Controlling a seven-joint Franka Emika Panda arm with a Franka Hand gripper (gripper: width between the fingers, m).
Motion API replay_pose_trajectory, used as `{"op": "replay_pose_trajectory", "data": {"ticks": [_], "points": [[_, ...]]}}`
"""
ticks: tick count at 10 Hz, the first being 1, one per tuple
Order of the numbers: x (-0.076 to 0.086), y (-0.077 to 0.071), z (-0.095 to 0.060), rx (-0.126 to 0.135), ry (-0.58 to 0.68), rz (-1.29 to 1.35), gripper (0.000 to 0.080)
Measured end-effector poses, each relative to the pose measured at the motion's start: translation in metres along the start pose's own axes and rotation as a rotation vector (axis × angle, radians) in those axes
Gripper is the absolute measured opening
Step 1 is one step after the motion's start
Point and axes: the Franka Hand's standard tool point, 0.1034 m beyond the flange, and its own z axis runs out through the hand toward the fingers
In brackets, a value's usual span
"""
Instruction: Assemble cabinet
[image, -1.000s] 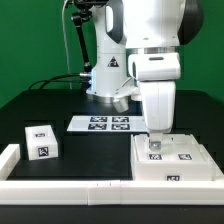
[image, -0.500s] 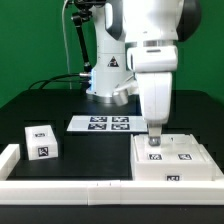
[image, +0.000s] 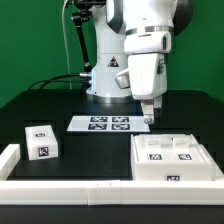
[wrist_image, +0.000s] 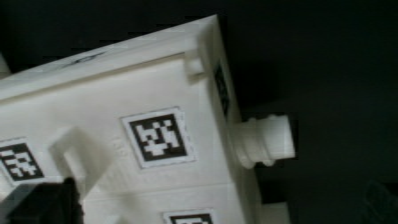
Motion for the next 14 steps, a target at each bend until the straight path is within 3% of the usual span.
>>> {"op": "replay_pose_trajectory", "data": {"ticks": [5, 6, 8, 12, 14], "points": [[-0.002, 0.000, 0.001, 0.000, 0.000, 0.015, 0.0797], [-0.004, -0.003, -0.001, -0.025, 0.018, 0.090, 0.0797], [-0.011, -0.017, 0.003, -0.009, 0.022, 0.377, 0.0797], [-0.011, -0.018, 0.004, -0.001, 0.026, 0.571, 0.0797], [-0.008, -0.022, 0.006, 0.017, 0.021, 0.873, 0.0797]]}}
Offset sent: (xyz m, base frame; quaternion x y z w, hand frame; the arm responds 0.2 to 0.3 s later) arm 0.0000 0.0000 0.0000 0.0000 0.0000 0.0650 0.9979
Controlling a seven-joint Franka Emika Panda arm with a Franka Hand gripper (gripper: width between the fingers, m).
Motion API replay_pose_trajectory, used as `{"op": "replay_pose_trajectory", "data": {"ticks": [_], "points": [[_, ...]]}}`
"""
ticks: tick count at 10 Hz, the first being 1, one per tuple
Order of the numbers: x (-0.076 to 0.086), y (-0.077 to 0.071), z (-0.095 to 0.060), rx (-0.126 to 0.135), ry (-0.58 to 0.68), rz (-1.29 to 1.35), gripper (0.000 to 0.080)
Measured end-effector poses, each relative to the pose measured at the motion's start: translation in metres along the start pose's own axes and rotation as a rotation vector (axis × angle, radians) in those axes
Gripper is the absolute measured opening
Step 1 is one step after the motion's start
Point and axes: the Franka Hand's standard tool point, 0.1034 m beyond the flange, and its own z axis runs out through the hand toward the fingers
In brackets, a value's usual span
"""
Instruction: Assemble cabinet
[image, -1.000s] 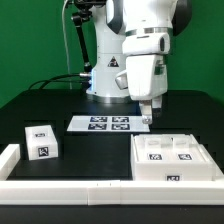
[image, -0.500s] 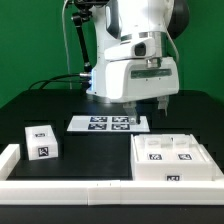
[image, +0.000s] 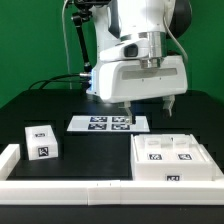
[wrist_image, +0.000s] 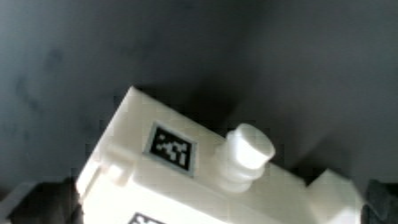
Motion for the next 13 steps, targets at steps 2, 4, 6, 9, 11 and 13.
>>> {"op": "replay_pose_trajectory", "data": {"ticks": [2, 4, 6, 9, 11, 13], "points": [[-0.003, -0.007, 0.005, 0.007, -0.018, 0.228, 0.0797], [-0.002, -0.011, 0.008, 0.014, -0.030, 0.351, 0.0797], [-0.003, -0.011, 0.009, 0.016, -0.032, 0.351, 0.0797], [-0.001, -0.007, 0.033, 0.022, -0.031, 0.355, 0.0797], [-0.001, -0.008, 0.044, 0.026, -0.033, 0.357, 0.0797], [0.002, -0.006, 0.059, 0.026, -0.016, 0.352, 0.0797]]}}
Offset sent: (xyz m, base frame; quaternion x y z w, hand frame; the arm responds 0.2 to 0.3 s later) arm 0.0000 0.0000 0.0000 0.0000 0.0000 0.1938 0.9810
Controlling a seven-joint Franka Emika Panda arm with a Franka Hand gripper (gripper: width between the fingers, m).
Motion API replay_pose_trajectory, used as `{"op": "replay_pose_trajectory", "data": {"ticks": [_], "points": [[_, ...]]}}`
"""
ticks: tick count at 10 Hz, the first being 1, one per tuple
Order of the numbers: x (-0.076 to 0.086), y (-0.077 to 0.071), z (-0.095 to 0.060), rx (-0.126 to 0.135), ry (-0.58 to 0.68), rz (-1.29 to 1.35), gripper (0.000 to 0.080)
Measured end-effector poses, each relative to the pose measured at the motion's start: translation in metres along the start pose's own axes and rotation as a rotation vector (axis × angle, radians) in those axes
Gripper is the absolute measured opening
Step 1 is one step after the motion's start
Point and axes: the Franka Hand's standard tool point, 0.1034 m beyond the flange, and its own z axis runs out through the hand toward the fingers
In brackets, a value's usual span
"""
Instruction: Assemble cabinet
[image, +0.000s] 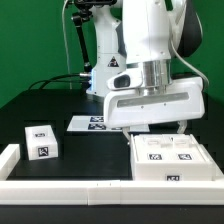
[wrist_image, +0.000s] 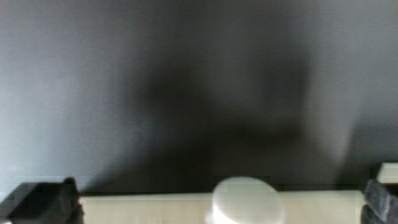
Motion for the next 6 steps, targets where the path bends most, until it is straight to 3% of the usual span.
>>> {"op": "replay_pose_trajectory", "data": {"ticks": [3, 4, 5, 6], "points": [[0.0033, -0.0004, 0.0098, 0.001, 0.022, 0.000, 0.0770], [0.0033, 0.0003, 0.0103, 0.001, 0.021, 0.000, 0.0636], [0.0031, -0.0002, 0.0105, 0.001, 0.021, -0.001, 0.0636], [0.0030, -0.0007, 0.0105, 0.001, 0.021, -0.002, 0.0499]]}}
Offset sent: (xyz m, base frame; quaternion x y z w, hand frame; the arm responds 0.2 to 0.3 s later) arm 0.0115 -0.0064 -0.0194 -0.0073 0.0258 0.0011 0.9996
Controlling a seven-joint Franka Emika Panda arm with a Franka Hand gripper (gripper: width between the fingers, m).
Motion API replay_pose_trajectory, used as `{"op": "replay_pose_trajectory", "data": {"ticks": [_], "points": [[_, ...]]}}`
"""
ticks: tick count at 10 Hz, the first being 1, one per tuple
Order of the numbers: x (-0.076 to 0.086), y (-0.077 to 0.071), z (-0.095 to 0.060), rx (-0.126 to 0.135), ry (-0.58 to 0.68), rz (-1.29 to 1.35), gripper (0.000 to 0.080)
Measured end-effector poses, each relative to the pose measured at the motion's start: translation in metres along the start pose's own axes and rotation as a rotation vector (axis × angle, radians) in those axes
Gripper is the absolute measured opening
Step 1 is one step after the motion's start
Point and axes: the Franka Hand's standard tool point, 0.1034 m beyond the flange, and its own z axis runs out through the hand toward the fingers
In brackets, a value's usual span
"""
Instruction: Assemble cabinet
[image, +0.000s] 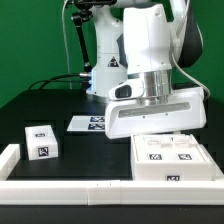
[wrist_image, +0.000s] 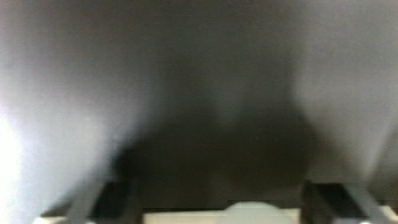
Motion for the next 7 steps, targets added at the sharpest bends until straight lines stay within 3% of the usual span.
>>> {"op": "replay_pose_trajectory", "data": {"ticks": [1, 2, 4, 5, 7], "points": [[0.000, 0.000, 0.000, 0.000, 0.000, 0.000, 0.0304], [-0.001, 0.000, 0.000, 0.000, -0.001, -0.002, 0.0304], [-0.006, 0.002, 0.000, -0.002, -0.009, -0.020, 0.0057], [-0.008, 0.004, -0.002, -0.003, -0.011, -0.032, 0.0012], [-0.010, 0.004, -0.007, -0.005, -0.010, -0.043, 0.0004]]}}
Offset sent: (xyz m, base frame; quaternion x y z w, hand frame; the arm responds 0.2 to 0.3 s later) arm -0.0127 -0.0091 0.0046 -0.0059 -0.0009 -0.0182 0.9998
